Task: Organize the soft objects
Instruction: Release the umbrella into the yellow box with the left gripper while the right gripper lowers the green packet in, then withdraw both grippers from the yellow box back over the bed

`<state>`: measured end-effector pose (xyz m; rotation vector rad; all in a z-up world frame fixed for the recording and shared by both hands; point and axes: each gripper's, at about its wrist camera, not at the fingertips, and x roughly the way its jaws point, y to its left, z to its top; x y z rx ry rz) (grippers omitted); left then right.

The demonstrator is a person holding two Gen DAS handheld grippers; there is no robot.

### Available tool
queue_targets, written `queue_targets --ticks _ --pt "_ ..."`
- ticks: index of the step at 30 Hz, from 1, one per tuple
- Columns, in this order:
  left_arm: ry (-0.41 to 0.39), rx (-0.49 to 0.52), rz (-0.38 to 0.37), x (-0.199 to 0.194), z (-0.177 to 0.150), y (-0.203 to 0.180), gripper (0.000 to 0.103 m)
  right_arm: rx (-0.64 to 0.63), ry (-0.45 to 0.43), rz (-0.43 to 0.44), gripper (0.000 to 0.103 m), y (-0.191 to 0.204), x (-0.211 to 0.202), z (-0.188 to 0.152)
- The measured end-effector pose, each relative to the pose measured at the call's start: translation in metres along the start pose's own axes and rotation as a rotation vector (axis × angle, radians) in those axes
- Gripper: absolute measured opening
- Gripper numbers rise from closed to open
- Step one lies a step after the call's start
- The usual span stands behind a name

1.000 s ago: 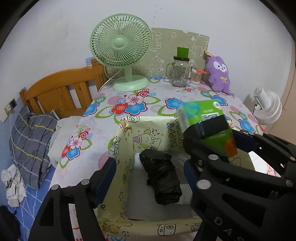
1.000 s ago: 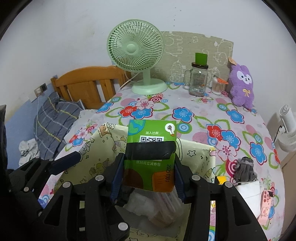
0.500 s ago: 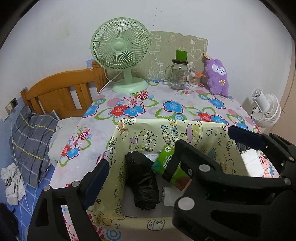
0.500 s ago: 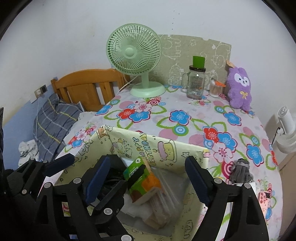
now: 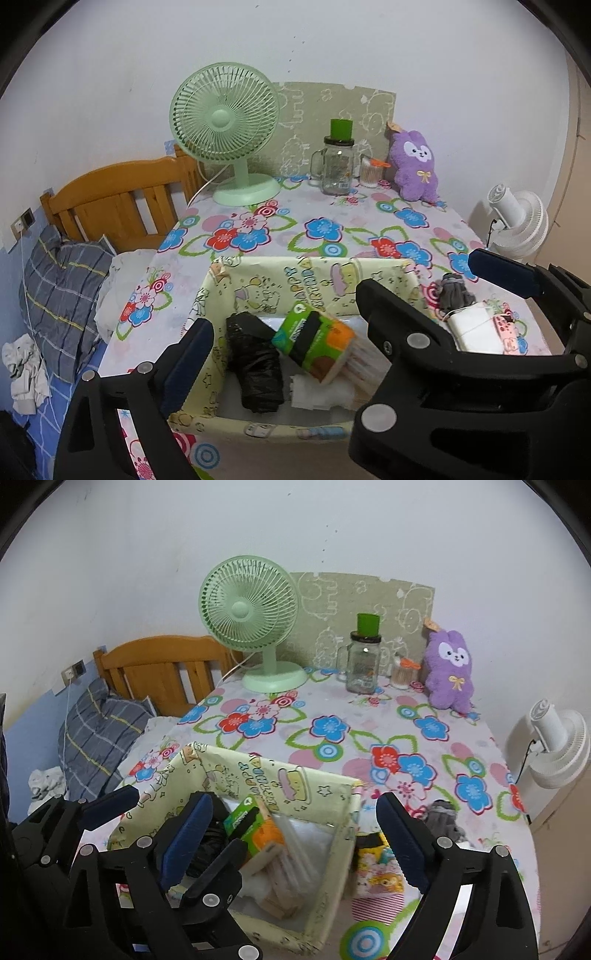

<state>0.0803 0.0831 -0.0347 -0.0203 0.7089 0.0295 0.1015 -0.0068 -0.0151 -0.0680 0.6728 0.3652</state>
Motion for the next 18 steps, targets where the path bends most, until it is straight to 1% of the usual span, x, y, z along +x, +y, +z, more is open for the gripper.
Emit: queue_targets --ticks 2,6,18 --pt "-0.008 0.005 -0.001 -0.005 0.0 -0.005 0.096 0.004 -0.008 -0.005 0.093 -0.004 -0.006 0.0" --pt "-0.019 0.014 0.004 -0.012 0.001 -0.014 0.101 0.012 -0.023 -0.011 0.093 -0.012 -0.017 -0.001" --pt "-0.061 0.043 -0.002 -0.029 0.002 -0.047 0.103 0.034 -0.074 -0.049 0.099 -0.037 -0.048 -0.008"
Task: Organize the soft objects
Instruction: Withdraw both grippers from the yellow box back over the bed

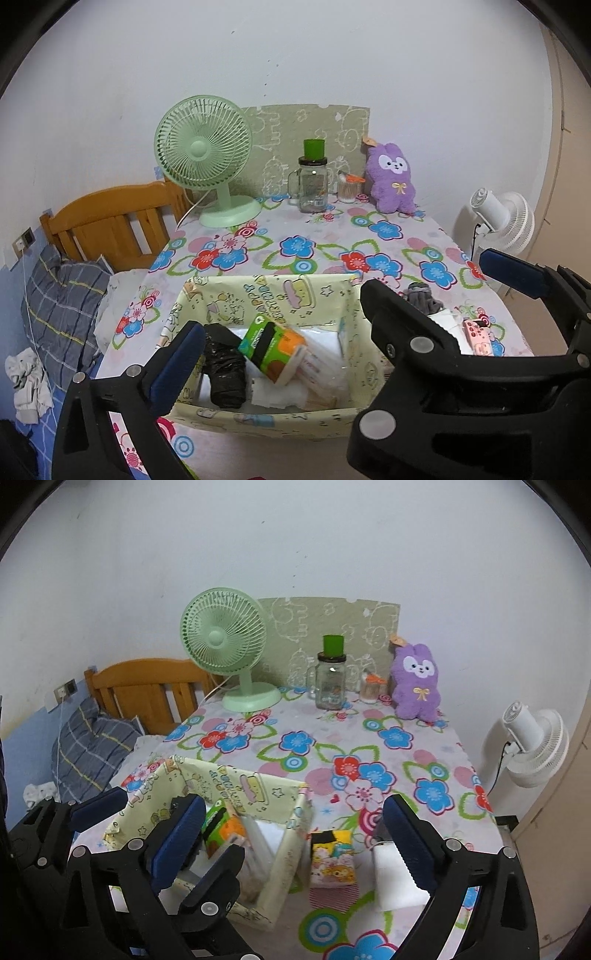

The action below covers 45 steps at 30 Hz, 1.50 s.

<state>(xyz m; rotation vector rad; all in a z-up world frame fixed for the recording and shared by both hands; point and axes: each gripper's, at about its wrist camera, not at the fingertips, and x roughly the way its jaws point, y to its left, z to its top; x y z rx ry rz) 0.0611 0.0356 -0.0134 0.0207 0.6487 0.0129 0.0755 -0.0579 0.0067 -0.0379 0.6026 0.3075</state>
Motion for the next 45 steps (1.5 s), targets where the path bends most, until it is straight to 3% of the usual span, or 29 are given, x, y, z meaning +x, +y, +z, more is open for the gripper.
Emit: queue_targets --ticks 28,41,45 --pt "-0.019 0.038 -0.066 -0.002 0.006 -0.081 0.103 0.045 -0.041 -0.079 0.1 -0.078 -0.031 -0.012" --pt "0.01 0.037 -0.101 0.015 0.001 -0.107 0.102 0.058 -0.033 -0.105 0.1 -0.107 -0.024 -0.023" --pt "0.033 0.033 -0.12 0.025 -0.001 -0.115 0.097 0.055 -0.028 -0.124 0.1 -0.115 -0.019 -0.026"
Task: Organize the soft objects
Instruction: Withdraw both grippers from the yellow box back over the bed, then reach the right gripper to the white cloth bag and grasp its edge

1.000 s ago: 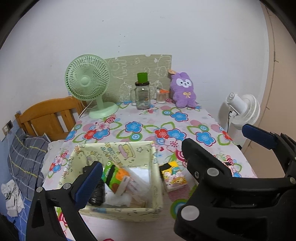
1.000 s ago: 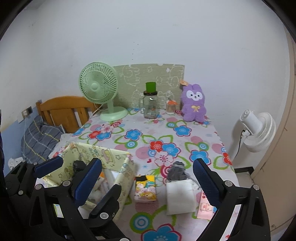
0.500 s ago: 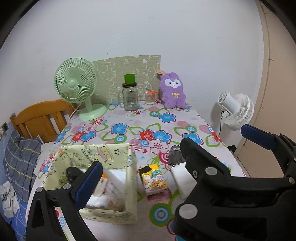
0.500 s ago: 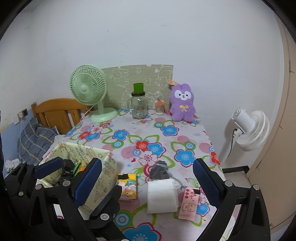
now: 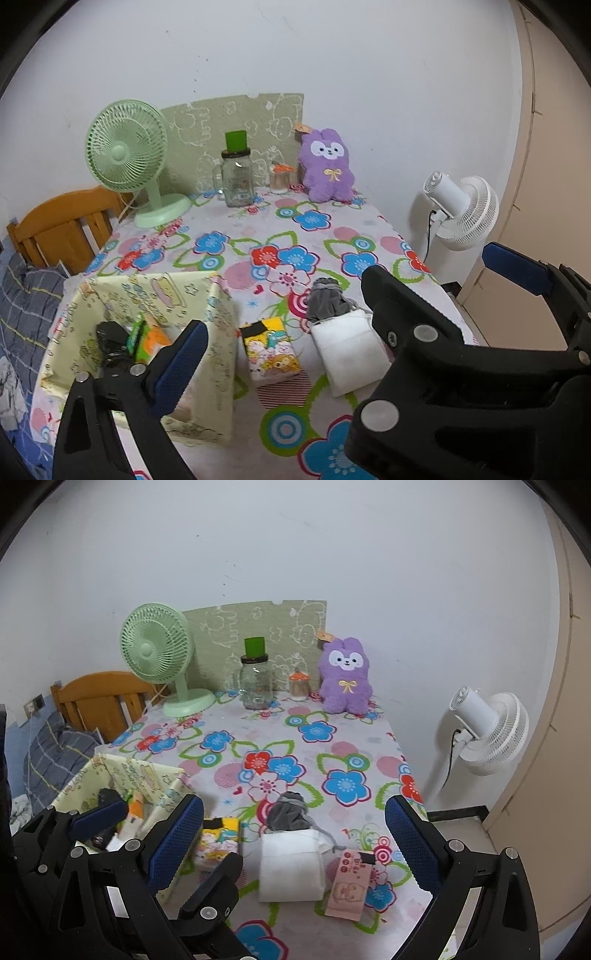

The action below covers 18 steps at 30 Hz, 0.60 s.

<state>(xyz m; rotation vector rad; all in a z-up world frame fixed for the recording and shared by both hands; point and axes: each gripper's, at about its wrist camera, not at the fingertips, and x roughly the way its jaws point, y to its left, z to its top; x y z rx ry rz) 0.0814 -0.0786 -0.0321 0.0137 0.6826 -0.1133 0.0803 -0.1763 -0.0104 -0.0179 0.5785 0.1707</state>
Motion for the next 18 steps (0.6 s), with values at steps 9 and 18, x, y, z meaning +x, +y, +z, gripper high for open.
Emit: queue_targets --ticks 9,18 --pt "0.048 -0.003 -0.028 0.022 -0.001 -0.014 0.087 0.033 0.022 -0.027 0.1 -0.02 0.014 -0.007" --pt "0.115 -0.028 -0.033 0.046 -0.005 -0.021 0.077 0.054 0.056 -0.038 0.1 -0.034 0.031 -0.014"
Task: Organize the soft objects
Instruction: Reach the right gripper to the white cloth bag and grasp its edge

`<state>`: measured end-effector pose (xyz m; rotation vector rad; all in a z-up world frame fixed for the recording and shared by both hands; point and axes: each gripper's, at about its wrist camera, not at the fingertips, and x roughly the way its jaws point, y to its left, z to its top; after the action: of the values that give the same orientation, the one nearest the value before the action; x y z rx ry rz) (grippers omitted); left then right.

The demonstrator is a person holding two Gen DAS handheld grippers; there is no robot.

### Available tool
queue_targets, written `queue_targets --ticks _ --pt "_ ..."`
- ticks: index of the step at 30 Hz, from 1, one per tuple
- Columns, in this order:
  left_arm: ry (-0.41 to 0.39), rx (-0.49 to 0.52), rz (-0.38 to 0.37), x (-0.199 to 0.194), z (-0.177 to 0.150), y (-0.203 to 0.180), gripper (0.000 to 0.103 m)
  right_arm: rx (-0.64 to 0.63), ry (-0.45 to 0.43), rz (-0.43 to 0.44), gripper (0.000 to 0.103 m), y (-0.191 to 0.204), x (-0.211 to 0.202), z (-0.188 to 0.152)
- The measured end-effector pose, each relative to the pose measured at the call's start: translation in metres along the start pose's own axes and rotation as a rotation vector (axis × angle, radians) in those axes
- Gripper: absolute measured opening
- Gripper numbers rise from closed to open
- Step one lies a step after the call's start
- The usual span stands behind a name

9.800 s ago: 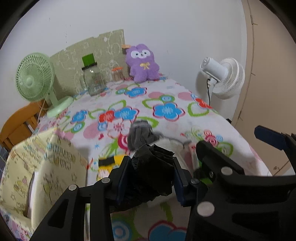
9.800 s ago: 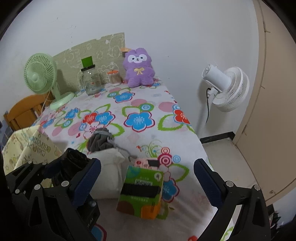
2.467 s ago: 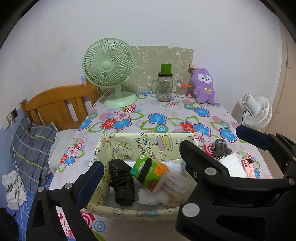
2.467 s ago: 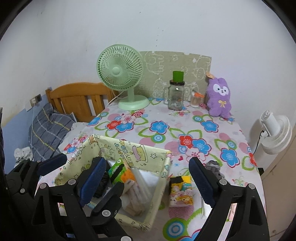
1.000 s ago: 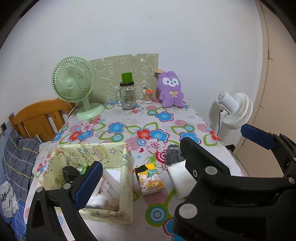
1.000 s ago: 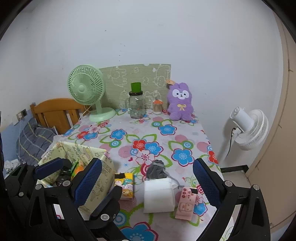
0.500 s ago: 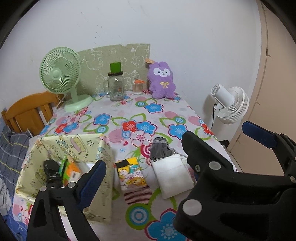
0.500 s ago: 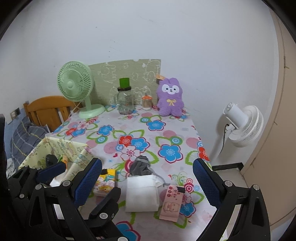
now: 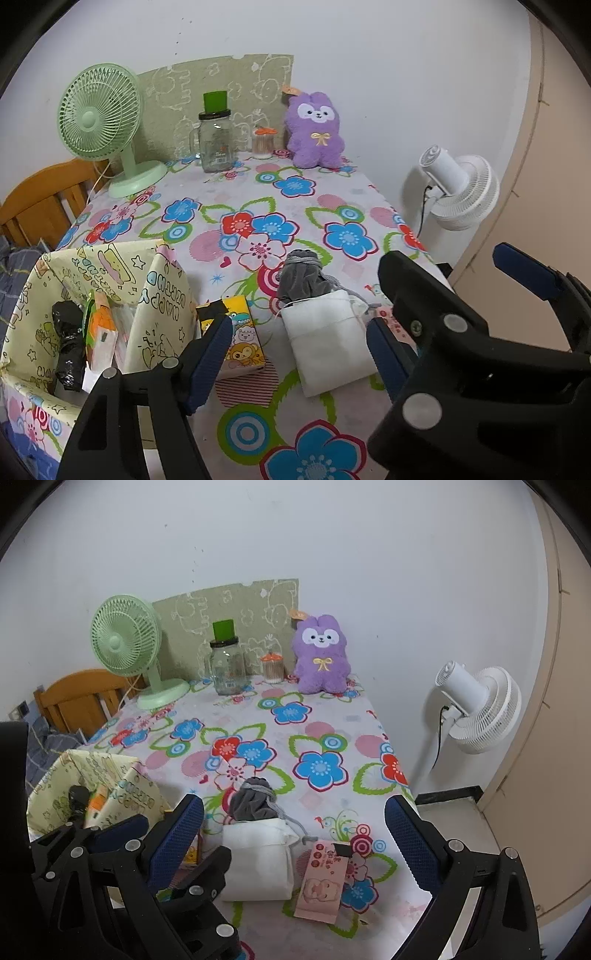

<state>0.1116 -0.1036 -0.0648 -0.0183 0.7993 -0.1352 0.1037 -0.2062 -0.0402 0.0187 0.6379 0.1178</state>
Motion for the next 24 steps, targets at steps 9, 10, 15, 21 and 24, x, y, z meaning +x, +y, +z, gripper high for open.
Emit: queue_targets --ticks 9,10,15,21,24 --pt "0.045 -0.04 0.054 0.024 -0.004 0.007 0.077 -0.011 0.051 0.02 0.096 -0.002 0.027 -0.005" --pt "0.048 -0.04 0.06 0.026 -0.004 0.007 0.077 -0.013 0.056 0.023 0.096 -0.001 0.029 -0.006" --pt "0.072 -0.032 0.074 0.036 -0.004 0.009 0.077 -0.002 0.086 0.038 0.095 0.0 0.043 -0.009" --pt "0.076 -0.035 0.14 0.046 -0.003 0.012 0.077 0.003 0.112 0.028 0.095 -0.001 0.056 -0.012" --pt "0.108 -0.053 0.133 0.056 -0.004 0.015 0.077 0.008 0.124 0.02 0.095 -0.002 0.061 -0.013"
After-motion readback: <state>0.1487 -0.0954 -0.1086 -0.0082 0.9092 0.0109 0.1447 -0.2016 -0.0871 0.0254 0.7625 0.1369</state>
